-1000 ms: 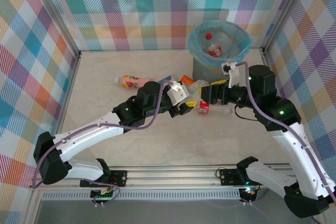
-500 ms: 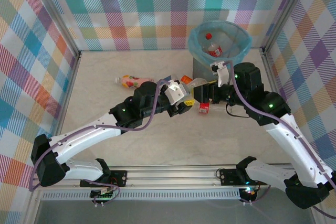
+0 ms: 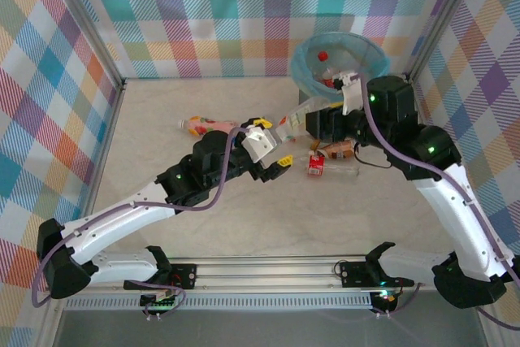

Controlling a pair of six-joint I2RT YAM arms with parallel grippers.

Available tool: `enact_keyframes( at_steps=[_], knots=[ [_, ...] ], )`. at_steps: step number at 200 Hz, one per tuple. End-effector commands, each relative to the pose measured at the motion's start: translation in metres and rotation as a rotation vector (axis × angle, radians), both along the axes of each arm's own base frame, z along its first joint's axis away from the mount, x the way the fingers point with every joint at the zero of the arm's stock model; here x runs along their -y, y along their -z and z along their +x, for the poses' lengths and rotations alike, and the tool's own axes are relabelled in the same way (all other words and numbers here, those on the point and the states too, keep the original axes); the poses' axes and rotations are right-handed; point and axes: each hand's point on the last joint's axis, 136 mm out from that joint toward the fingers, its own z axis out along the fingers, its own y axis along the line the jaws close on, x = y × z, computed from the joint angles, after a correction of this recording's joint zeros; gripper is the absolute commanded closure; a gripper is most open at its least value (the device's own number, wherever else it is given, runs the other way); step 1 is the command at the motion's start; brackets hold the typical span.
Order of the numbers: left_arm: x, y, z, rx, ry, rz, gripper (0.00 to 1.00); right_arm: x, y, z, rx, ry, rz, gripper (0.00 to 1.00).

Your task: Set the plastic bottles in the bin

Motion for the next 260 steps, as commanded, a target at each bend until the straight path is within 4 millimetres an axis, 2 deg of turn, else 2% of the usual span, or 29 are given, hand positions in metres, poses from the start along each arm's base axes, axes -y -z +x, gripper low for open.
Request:
enact_keyframes(
  at_steps=[1, 25, 46, 76, 109, 159, 206, 260],
  knots=[
    [-0.016, -0.010, 0.004, 0.041, -0.059, -0.014, 0.11, 0.030, -0.023, 0.029, 0.120, 0.131, -0.159, 0.44],
    [-0.023, -0.013, 0.001, 0.042, -0.070, -0.013, 0.11, 0.054, -0.045, 0.066, 0.174, 0.264, -0.259, 0.44],
    [-0.030, -0.015, -0.002, 0.041, -0.080, -0.019, 0.11, 0.073, -0.056, 0.097, 0.219, 0.380, -0.352, 0.44],
    [-0.037, -0.015, -0.005, 0.037, -0.090, -0.025, 0.11, 0.084, -0.047, 0.141, 0.241, 0.484, -0.461, 0.46],
    [-0.042, -0.011, -0.008, 0.026, -0.101, -0.026, 0.11, 0.073, -0.008, 0.176, 0.165, 0.482, -0.490, 0.44],
    [-0.052, -0.006, -0.010, 0.021, -0.121, -0.019, 0.11, 0.060, 0.053, 0.214, 0.027, 0.483, -0.474, 0.42],
    [-0.056, 0.000, -0.012, 0.007, -0.128, -0.014, 0.11, 0.060, 0.109, 0.236, -0.123, 0.487, -0.445, 0.40],
    [-0.057, 0.003, -0.012, 0.001, -0.130, -0.001, 0.11, 0.069, 0.160, 0.252, -0.268, 0.499, -0.385, 0.39]
  ],
)
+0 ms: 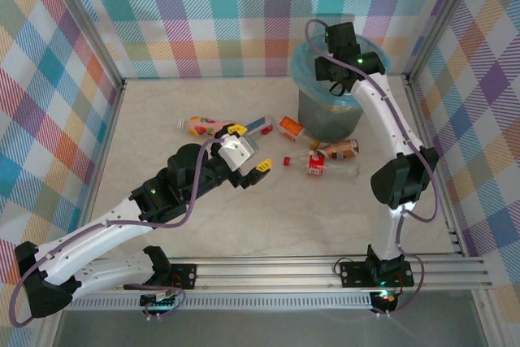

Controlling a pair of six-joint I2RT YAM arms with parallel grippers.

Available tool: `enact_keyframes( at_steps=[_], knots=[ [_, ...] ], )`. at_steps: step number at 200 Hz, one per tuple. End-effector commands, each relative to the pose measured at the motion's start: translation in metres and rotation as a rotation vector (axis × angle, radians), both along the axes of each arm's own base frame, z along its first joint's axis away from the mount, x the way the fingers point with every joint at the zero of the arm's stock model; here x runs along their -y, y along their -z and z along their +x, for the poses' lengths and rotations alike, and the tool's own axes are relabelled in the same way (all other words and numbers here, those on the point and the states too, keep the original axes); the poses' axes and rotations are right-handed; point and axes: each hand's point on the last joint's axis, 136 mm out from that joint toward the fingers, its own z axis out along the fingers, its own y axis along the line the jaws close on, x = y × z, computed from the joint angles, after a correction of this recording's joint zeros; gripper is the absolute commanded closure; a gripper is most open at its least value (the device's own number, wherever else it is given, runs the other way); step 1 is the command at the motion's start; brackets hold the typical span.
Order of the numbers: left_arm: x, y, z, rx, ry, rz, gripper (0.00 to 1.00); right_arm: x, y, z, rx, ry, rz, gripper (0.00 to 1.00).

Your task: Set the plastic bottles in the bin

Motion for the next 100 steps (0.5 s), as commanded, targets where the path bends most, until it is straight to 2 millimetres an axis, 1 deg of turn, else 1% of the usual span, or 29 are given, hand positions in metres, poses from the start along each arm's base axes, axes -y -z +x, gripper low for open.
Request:
enact_keyframes(
  at_steps=[1, 23, 46, 58, 75, 100],
  knots=[
    [-0.006, 0.004, 0.002, -0.016, -0.023, -0.006, 0.11, -0.007, 0.050, 0.005, -0.136, -0.001, 0.084, 0.38],
    [-0.006, 0.006, 0.002, -0.021, -0.024, -0.002, 0.11, -0.001, 0.069, 0.010, -0.180, 0.022, 0.105, 0.38],
    [-0.005, 0.007, 0.002, -0.025, -0.020, 0.000, 0.11, 0.013, 0.086, 0.015, -0.215, 0.071, 0.095, 0.36],
    [-0.005, 0.006, 0.002, -0.026, -0.021, -0.001, 0.11, 0.019, 0.091, 0.016, -0.222, 0.092, 0.086, 0.33],
    [-0.005, 0.006, 0.003, -0.026, -0.021, 0.000, 0.11, 0.023, 0.092, 0.018, -0.221, 0.106, 0.097, 0.27],
    [-0.003, 0.006, 0.004, -0.026, -0.023, 0.003, 0.11, 0.025, 0.087, 0.021, -0.204, 0.112, 0.114, 0.25]
  ],
)
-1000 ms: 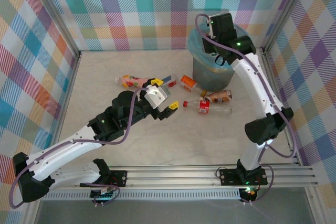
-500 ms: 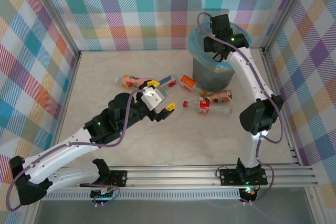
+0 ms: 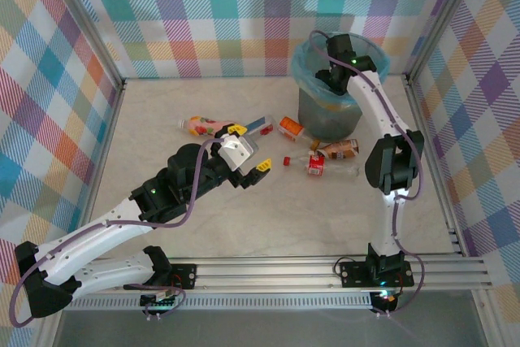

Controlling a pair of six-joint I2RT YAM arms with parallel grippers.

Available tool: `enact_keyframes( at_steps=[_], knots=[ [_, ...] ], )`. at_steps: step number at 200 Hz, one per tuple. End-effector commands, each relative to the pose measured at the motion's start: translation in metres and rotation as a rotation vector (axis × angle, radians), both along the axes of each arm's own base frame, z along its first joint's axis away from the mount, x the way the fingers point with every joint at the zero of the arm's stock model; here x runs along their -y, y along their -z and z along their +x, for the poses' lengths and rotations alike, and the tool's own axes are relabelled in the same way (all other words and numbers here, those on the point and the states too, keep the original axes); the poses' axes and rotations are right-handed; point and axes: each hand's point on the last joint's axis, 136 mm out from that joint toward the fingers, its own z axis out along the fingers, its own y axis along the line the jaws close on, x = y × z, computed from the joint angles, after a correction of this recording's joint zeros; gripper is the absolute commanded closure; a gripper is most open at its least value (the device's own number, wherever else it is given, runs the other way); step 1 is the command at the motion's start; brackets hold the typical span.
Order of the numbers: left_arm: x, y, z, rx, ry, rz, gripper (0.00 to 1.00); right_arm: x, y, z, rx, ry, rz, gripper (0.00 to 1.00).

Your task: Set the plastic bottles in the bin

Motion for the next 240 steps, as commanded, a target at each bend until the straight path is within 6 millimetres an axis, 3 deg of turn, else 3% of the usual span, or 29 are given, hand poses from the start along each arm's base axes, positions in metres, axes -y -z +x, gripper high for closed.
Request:
enact_keyframes(
  at_steps=[1, 50, 103, 191, 240],
  knots=[
    [-0.003, 0.006, 0.004, -0.020, -0.022, 0.008, 0.11, 0.006, -0.008, -0.001, 0.011, 0.029, 0.030, 0.25],
    [-0.001, 0.003, 0.005, -0.022, -0.018, 0.007, 0.11, 0.004, -0.034, -0.004, 0.052, 0.035, 0.095, 0.14],
    [-0.001, 0.001, 0.006, -0.021, -0.024, 0.005, 0.10, -0.003, -0.077, -0.026, 0.110, 0.016, 0.195, 0.06],
    [-0.001, 0.012, 0.009, -0.034, -0.036, 0.018, 0.10, -0.007, -0.149, -0.073, 0.274, -0.034, 0.308, 0.08],
    [0.014, 0.029, 0.014, -0.055, 0.000, 0.068, 0.13, -0.014, -0.181, -0.105, 0.347, -0.099, 0.364, 0.14]
  ],
)
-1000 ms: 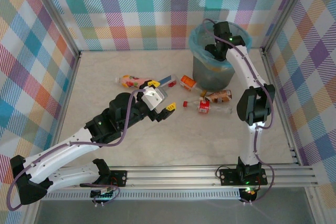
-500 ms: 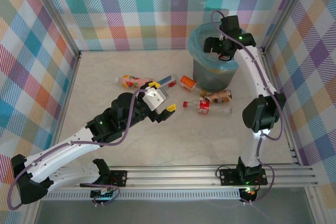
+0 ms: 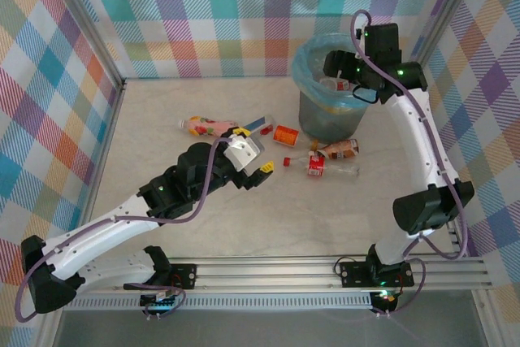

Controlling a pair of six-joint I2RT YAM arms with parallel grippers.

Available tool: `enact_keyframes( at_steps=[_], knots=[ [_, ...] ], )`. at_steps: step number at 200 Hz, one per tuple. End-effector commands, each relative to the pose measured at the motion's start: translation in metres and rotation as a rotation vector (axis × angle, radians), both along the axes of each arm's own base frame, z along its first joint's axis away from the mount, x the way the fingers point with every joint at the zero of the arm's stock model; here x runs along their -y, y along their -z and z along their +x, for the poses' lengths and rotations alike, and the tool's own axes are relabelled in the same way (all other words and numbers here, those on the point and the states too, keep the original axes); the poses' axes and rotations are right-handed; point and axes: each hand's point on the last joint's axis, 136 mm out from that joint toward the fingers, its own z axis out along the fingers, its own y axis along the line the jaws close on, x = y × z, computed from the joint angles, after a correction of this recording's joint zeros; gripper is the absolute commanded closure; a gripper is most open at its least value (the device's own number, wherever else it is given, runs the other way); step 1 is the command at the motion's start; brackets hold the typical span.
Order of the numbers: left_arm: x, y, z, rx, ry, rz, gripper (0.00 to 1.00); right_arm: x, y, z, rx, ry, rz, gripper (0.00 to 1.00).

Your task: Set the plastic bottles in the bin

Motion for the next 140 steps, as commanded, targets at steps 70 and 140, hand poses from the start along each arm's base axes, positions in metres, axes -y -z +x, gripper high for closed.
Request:
enact_keyframes(
  at_steps=[70, 140],
  knots=[
    [0.054, 0.049, 0.018, -0.085, 0.206, 0.127, 0.14, -0.027, -0.021, -0.116, 0.148, -0.220, 0.127, 0.21],
    [0.090, 0.120, 0.061, -0.178, 0.328, 0.224, 0.13, 0.000, 0.008, -0.198, 0.231, -0.276, 0.007, 0.20]
  ],
)
